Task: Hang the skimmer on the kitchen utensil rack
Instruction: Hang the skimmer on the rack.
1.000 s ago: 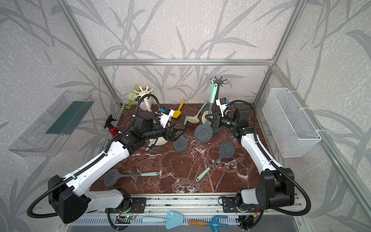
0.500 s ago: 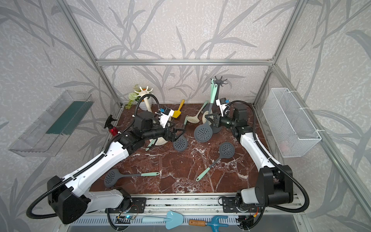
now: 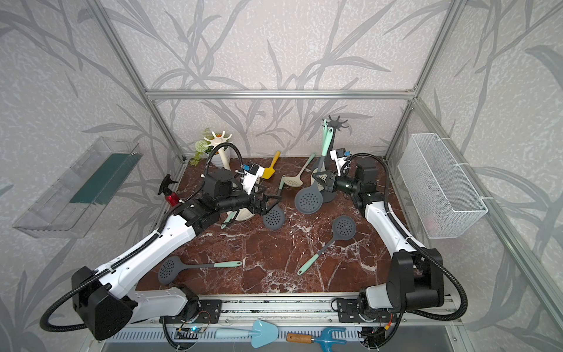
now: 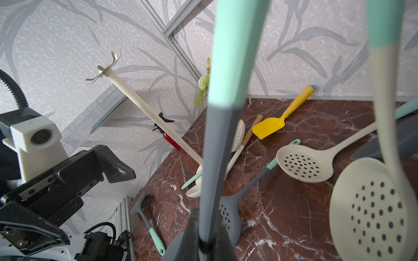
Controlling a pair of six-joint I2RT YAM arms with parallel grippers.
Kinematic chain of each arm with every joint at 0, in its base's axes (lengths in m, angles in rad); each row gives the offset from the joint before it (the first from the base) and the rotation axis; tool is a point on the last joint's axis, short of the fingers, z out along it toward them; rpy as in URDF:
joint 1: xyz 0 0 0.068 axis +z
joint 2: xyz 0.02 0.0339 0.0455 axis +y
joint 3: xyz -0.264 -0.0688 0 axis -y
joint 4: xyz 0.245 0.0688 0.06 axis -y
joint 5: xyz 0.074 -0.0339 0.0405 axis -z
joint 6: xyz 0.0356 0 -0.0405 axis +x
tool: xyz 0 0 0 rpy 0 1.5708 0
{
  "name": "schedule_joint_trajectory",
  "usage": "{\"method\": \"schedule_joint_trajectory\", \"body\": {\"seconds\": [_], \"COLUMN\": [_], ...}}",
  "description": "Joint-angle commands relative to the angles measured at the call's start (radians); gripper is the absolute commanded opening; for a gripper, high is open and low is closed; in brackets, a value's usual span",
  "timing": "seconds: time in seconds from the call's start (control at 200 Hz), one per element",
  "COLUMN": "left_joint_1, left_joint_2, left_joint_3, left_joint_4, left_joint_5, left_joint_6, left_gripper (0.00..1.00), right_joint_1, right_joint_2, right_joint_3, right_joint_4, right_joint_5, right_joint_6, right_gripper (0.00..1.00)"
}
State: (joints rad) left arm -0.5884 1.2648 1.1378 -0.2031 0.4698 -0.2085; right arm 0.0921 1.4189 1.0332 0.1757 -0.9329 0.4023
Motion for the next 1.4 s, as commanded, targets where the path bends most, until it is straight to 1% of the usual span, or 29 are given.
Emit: {"method": "schedule_joint_trajectory", "body": {"seconds": [0.0,0.325,0.595,0.87,1.03,1.16,1.23,1.395], "left_joint_1": [-0.004,-0.006,-0.006,-0.006,-0.006,-0.007,-0.008,-0.006], "left_joint_2": [-0.025,-0.023,-0.025,-0.028,-0.029,-0.031,-0.033,-0.033], "left_joint_3": [-0.002,-0.001,-0.001,-0.001,-0.001,0.0,0.0,-0.001], "left_joint_4": [0.002,0.003,0.001,0.002,0.002,0.001,0.0,-0.003], "left_joint_5": [0.005,0.007,0.007,0.012,0.012,0.012,0.012,0.009], "left_joint_6": [0.021,0.02,0.023,0.024,0.026,0.023,0.023,0.025], "left_gripper": [0.95,0.95,0.95,0.95,0.95,0.95,0.95,0.95], "right_joint_1": [-0.003,-0.002,-0.015,-0.028,-0.034,-0.038,-0.038,-0.038], "right_joint_2": [0.009,0.038,0.091,0.124,0.117,0.1,0.082,0.042], "right_joint_3": [-0.021,0.002,0.061,0.068,0.064,0.064,0.084,0.129], "right_joint_4": [0.056,0.058,0.028,0.049,0.031,0.013,-0.036,-0.135], "right_joint_5": [-0.035,-0.049,-0.074,-0.088,-0.069,-0.044,-0.014,0.059], "right_joint_6": [0.035,0.065,0.153,0.229,0.218,0.206,0.17,0.098], "right_gripper": [0.0,0.0,0.0,0.0,0.0,0.09,0.15,0.28]}}
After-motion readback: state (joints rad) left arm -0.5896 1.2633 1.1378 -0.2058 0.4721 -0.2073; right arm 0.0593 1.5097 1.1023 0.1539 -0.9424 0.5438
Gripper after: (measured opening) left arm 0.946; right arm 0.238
